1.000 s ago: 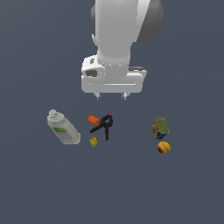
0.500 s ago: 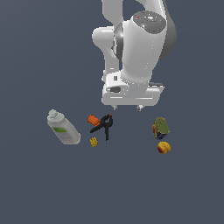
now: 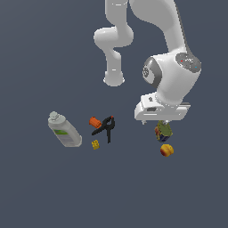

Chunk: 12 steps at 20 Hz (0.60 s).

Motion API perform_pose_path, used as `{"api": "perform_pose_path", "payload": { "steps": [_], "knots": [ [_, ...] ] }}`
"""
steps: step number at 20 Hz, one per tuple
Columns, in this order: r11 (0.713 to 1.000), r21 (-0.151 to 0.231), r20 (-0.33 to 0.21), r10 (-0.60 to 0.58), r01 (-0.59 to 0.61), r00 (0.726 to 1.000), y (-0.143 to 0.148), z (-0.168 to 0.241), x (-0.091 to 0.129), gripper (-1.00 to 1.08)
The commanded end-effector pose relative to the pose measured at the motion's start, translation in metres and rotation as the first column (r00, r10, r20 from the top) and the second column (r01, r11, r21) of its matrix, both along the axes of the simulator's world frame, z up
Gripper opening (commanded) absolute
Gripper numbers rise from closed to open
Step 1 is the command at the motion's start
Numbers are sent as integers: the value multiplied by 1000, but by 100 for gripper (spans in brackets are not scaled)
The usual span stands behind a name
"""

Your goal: Pick up a designated object from a clutter of objects.

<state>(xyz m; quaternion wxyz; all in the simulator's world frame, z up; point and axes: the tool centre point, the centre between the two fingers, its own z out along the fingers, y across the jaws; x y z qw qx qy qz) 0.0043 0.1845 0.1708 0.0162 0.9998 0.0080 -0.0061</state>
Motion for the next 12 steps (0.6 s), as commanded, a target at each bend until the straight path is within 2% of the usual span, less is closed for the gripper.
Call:
{"api": "perform_pose_path", "payload": {
  "steps": [1,6,12],
  "knots": [
    [1000,9,6,-4,4,1000,27,-19,-6,100],
    [1000,23,10,-9,8,1000,64,-46,-18,100],
    [999,32,12,-11,11,1000,85,-61,-27,100]
  ]
}}
